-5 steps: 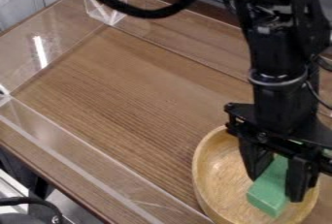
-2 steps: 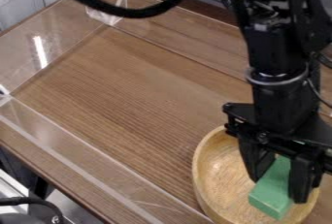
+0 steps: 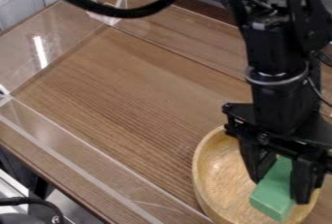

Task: Put the green block in the brown bowl

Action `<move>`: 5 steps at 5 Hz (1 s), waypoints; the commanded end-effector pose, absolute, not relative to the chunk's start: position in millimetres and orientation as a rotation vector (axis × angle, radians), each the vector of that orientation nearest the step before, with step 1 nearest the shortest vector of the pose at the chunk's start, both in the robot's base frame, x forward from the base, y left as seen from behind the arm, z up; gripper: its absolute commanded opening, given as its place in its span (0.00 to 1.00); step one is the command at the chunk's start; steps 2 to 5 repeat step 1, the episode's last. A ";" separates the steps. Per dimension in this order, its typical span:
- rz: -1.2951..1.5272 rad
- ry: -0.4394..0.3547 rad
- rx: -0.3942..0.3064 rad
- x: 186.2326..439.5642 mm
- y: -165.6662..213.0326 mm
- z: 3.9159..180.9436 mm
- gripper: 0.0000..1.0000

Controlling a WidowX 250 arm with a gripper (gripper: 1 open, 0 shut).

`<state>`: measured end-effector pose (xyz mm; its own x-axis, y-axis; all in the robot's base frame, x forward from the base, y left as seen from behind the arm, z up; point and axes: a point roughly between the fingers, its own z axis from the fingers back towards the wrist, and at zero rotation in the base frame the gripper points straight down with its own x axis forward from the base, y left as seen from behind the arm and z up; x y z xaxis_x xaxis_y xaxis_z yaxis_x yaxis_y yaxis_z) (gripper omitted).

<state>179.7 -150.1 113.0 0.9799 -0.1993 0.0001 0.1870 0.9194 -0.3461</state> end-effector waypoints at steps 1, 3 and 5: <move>-0.208 -0.011 -0.377 179.8 -153.1 126.7 0.00; -0.208 -0.011 -0.377 179.8 -153.1 126.7 0.00; -0.208 -0.011 -0.377 179.8 -153.1 126.7 0.00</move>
